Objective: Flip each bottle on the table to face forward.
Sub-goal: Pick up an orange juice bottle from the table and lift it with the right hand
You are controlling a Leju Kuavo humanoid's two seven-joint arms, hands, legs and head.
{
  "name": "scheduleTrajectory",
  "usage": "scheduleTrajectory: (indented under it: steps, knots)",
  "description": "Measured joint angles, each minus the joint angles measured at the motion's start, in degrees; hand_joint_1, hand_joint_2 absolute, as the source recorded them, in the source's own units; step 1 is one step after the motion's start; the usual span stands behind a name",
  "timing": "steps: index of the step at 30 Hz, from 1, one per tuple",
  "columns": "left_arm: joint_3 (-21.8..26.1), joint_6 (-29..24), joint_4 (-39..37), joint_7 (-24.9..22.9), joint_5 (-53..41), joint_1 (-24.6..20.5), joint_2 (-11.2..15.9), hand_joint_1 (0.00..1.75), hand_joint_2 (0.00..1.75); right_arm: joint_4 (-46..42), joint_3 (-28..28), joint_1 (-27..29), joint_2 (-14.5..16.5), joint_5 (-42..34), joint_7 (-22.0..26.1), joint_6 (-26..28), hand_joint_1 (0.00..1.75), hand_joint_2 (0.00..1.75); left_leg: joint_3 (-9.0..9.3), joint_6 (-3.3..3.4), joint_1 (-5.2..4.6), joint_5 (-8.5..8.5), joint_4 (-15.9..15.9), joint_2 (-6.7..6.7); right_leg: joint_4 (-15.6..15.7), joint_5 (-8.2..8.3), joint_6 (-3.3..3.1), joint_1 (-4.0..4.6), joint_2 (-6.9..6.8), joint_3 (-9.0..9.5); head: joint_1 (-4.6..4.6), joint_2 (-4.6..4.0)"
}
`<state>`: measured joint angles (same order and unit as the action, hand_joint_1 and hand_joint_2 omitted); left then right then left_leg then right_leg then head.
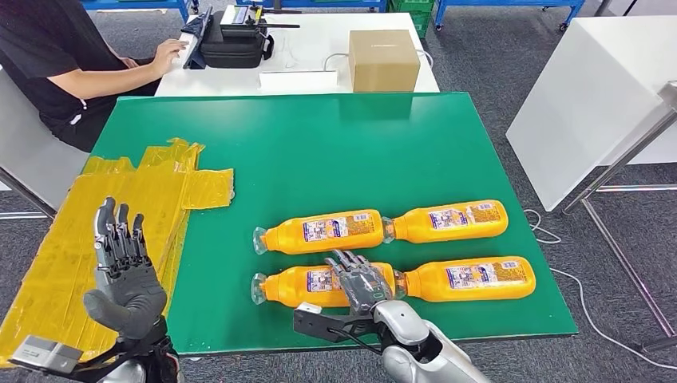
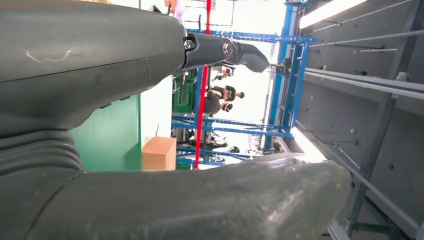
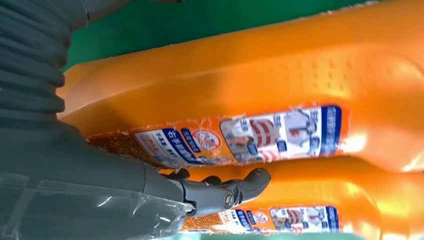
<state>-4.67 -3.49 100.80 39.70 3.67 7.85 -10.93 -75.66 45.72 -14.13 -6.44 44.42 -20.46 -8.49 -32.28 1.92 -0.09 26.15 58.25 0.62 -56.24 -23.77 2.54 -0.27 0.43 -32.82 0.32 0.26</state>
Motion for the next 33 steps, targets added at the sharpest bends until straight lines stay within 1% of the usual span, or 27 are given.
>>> scheduleTrajectory:
  steps: [7, 33]
  knots:
    - [0.5, 0.0, 0.0, -0.2, 0.2, 0.0, 0.0, 0.00, 0.00, 0.0, 1.3, -0.9, -0.6, 0.1, -0.5, -0.9, 0.00, 1.75, 0.04, 0.00, 0.00, 0.00, 0.0, 0.00, 0.0, 0.00, 0.00, 0.00, 0.00, 0.04, 0.01, 0.00]
    - [1.1, 0.0, 0.0, -0.3, 0.2, -0.1, -0.1, 0.00, 0.00, 0.0, 2.2, -1.3, -1.1, 0.1, -0.5, -0.9, 0.00, 1.75, 0.04, 0.00, 0.00, 0.00, 0.0, 0.00, 0.0, 0.00, 0.00, 0.00, 0.00, 0.04, 0.01, 0.00]
